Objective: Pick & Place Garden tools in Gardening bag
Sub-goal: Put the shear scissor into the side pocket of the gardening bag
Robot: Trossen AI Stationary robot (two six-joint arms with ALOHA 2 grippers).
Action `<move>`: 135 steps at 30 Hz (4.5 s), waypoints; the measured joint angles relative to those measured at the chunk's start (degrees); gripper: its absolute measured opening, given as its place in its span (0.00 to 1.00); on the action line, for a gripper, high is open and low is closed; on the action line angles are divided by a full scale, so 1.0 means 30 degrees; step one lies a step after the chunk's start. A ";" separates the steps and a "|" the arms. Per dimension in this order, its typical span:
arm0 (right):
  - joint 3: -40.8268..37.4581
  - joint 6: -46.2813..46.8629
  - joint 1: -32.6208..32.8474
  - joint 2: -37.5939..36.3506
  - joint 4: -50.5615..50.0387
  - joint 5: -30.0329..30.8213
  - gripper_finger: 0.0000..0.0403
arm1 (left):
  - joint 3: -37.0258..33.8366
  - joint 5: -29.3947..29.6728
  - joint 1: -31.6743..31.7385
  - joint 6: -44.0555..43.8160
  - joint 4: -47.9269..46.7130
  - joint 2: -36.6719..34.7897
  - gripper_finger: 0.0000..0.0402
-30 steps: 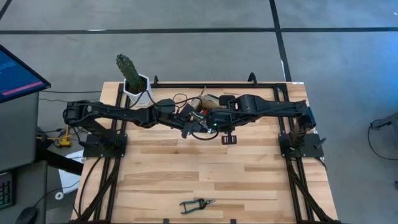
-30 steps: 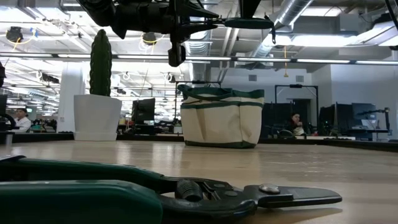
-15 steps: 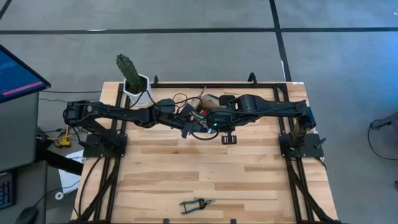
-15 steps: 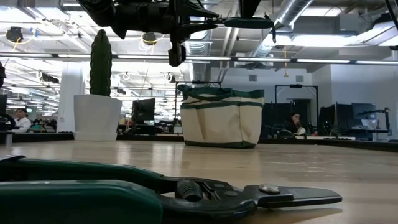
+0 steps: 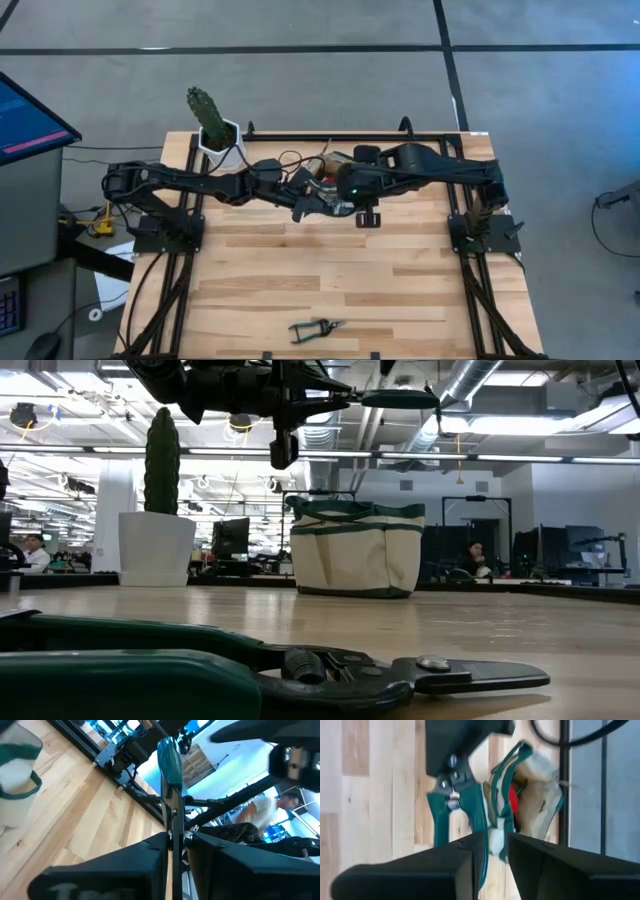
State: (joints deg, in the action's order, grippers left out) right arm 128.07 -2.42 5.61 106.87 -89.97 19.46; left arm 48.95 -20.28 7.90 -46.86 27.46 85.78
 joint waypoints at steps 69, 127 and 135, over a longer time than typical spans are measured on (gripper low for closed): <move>-3.2589 0.4973 0.4835 -1.1866 5.2072 0.5502 0.00 | 0.0012 0.2173 -0.0043 0.5984 0.2645 -0.4415 0.09; -2.5841 0.5611 0.1209 -0.8552 4.8550 0.2455 0.45 | 0.0013 0.2821 -0.0035 0.5975 0.2477 -0.4401 0.09; -2.4452 0.4701 0.1202 -0.6761 4.8588 0.2455 0.43 | 0.0015 0.2795 -0.0035 0.5970 0.2463 -0.4401 0.09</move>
State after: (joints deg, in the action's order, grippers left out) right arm 54.72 11.68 9.21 86.59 55.79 26.83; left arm 48.99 -11.89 7.79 -28.95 34.85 72.58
